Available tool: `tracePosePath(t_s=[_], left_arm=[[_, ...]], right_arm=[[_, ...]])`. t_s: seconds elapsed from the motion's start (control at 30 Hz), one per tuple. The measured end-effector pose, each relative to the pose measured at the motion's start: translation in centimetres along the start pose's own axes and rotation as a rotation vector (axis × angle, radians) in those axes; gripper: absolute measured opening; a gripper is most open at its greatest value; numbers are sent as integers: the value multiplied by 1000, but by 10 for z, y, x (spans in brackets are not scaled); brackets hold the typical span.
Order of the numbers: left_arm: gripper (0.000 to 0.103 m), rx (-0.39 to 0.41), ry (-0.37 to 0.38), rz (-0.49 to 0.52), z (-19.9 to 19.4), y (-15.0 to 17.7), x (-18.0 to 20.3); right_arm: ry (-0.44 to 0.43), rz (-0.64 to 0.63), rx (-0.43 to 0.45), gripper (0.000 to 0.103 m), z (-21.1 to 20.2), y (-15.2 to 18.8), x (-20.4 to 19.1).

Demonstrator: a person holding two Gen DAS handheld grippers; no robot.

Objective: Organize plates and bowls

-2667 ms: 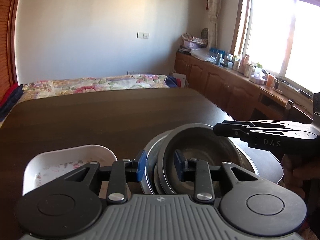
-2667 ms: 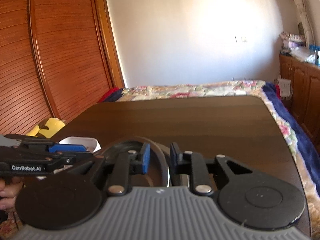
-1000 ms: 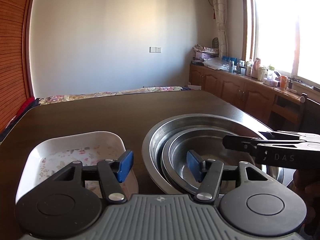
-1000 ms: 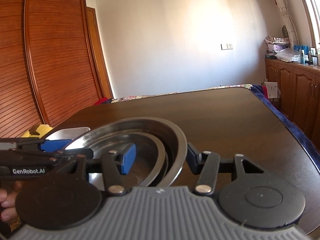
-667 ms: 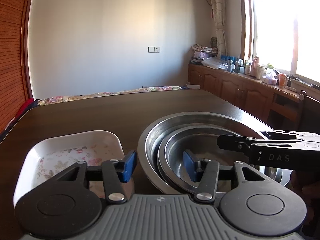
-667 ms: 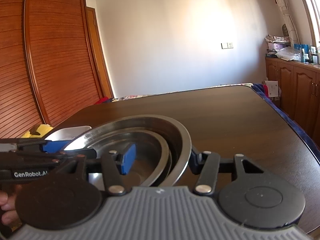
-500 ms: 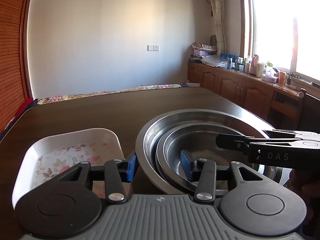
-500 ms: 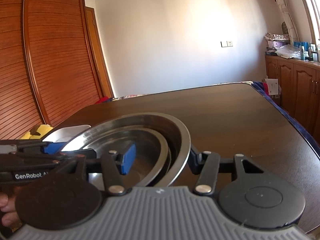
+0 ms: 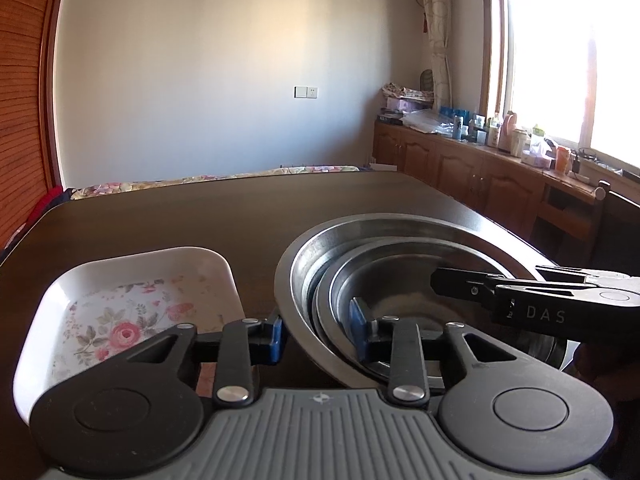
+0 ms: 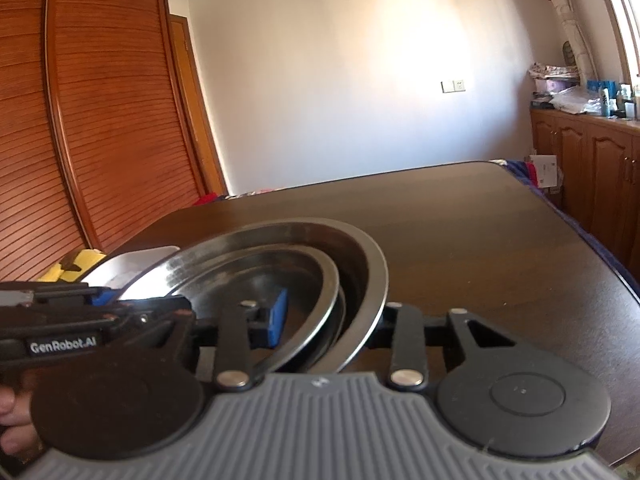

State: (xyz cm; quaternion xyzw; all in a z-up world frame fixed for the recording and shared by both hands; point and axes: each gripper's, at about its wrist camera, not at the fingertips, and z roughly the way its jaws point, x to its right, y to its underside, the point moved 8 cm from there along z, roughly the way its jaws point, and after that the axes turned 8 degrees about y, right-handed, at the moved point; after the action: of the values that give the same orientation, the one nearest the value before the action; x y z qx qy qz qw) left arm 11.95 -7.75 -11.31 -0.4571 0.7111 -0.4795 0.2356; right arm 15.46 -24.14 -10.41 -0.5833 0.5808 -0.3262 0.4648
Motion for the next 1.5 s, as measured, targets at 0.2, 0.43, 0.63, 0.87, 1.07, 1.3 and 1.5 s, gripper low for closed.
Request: tracePosePath(t_s=[0.2,0.43,0.63,0.87,1.07,1.3,1.5], left_arm=[[32,18,7,-5,-5,-4,1],[33,38,18,-10,-14,-18,5],[33,74,12,0,-25,-37,6],[32,118,3,5,-39,-57,4],[32,147,-9,0,-54,-68,-3],[32,160,-33,-12,-69,-70,-17],[32,156,-64,-35,-79,-64,-39]], right_arm=[[0,19,13,36,-3,-6,3],[-15,21,44,36,-7,-22,2],[-25,1,82,36,-12,-40,-4],[-41,-17,120,36,-14,-58,-11],[-66,-27,143,36,-15,-69,-21],[-102,-37,152,36,-12,-73,-40],[-137,-50,137,36,-6,-71,-60]])
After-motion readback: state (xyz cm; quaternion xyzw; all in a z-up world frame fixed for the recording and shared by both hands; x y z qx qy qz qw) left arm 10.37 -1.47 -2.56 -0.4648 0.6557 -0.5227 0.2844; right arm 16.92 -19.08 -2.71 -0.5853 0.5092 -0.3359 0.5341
